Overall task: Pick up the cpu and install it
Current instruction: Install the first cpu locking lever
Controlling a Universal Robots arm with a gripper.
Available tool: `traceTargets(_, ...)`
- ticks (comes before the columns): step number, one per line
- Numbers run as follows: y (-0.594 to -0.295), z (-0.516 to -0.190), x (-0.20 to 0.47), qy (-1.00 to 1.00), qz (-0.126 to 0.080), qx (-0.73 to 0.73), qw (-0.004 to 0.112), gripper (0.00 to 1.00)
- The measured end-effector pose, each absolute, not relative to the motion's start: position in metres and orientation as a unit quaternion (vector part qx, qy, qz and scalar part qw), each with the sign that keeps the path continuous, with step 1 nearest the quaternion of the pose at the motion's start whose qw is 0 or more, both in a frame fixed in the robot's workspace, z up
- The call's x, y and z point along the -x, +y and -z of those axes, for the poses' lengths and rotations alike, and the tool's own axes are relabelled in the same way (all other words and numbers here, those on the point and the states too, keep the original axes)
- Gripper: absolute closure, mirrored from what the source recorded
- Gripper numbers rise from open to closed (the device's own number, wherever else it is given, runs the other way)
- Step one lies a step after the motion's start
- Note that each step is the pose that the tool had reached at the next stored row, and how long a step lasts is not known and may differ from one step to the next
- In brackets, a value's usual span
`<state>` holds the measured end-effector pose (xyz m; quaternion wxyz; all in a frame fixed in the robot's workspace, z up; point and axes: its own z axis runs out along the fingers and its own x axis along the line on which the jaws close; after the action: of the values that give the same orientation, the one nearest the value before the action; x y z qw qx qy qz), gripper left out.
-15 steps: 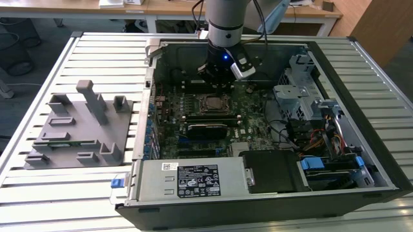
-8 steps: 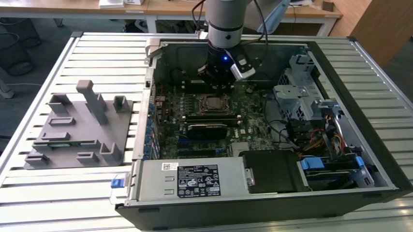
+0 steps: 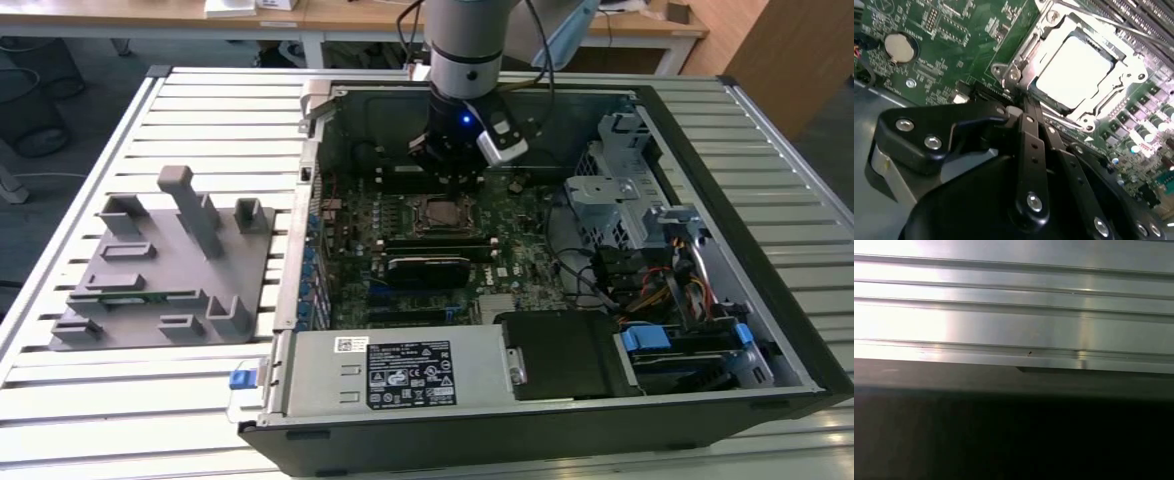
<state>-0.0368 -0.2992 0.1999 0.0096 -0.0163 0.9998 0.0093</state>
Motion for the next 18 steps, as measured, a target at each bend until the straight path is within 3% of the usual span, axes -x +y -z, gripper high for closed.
traceTargets(11,-0.2992,-0.1952,0.0367,1.0,0.003,0.016,0.009,0.89)
traceTargets(18,-0.2985,-0.1978,0.0365,1.0,-0.015,0.016,0.01,0.89)
